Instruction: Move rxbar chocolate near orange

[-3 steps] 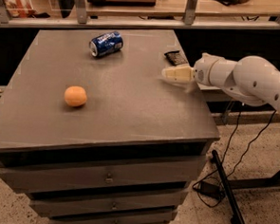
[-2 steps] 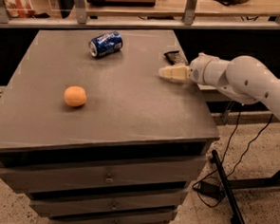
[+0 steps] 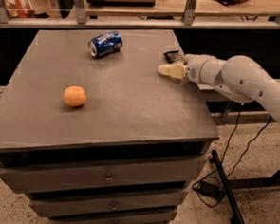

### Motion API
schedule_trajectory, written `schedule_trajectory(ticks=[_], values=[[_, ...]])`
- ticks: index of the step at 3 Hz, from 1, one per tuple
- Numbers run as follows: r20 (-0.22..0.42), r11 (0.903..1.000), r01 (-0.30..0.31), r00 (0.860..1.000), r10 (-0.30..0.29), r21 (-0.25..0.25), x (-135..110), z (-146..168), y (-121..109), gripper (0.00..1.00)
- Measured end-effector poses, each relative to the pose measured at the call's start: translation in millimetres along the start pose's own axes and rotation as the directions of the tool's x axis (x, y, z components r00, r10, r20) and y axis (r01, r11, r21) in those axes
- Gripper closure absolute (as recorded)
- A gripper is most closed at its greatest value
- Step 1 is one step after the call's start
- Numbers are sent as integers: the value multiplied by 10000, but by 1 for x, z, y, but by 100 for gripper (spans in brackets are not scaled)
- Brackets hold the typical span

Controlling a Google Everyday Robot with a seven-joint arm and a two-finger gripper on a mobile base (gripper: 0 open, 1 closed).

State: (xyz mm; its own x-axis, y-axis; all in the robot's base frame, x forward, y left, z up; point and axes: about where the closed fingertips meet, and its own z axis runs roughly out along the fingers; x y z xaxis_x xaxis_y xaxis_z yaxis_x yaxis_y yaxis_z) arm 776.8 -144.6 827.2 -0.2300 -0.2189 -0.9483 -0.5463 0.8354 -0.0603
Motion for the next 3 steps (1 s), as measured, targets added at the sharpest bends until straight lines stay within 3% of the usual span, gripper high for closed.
schedule_trajectory(ticks=[2, 3], values=[[456, 9993, 200, 9988, -185, -326, -19, -19, 19, 85], [876, 9903, 684, 9945, -580, -1211, -42, -25, 44, 100]])
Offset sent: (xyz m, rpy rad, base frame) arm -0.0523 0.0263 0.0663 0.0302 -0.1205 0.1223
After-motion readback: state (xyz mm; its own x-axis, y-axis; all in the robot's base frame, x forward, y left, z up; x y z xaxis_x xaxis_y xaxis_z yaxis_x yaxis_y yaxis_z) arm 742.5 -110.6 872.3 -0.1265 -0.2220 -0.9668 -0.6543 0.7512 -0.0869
